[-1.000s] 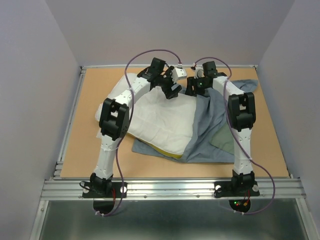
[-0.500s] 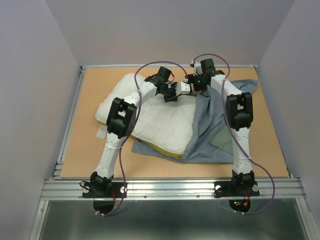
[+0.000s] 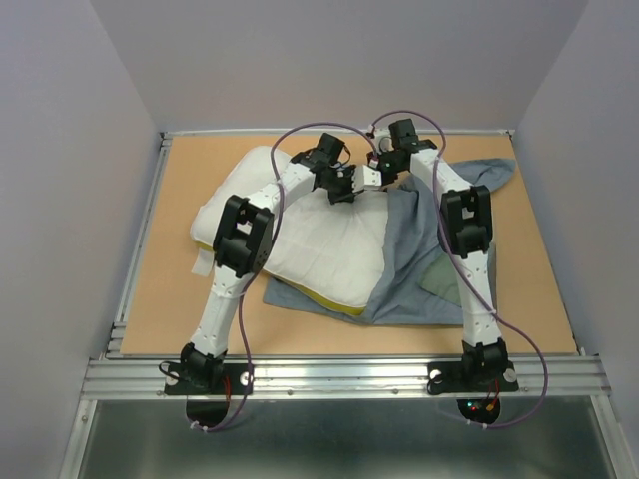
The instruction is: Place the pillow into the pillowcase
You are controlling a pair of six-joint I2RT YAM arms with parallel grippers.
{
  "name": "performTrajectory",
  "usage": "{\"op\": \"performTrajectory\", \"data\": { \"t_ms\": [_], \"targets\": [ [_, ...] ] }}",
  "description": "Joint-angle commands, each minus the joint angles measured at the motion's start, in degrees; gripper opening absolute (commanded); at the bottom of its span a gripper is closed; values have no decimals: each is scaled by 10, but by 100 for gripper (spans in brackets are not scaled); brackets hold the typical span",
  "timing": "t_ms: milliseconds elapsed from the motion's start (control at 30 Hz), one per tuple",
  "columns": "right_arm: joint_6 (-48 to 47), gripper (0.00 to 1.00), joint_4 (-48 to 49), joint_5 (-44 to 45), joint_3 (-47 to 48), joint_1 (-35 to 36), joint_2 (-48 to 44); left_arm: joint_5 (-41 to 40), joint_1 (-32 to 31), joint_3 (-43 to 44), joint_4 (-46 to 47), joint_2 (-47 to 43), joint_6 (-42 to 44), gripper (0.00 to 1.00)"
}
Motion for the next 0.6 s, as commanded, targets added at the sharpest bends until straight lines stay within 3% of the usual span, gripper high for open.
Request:
{"op": "performTrajectory", "data": {
  "t_ms": [0,100,300,567],
  "targets": [
    [69,1,-22,-94,85,11,13,17,-20,-36,-25,-61,6,0],
    [153,0,7,-147,121,18,2,33,-28,-57,0,-89,-12,0],
    [263,1,95,-193,68,48,-32,75,-35,-68,36,-119,-54,0],
    [431,1,230,-188,77,60,-14,74,-35,-173,159,-208,-127,0]
  ]
}}
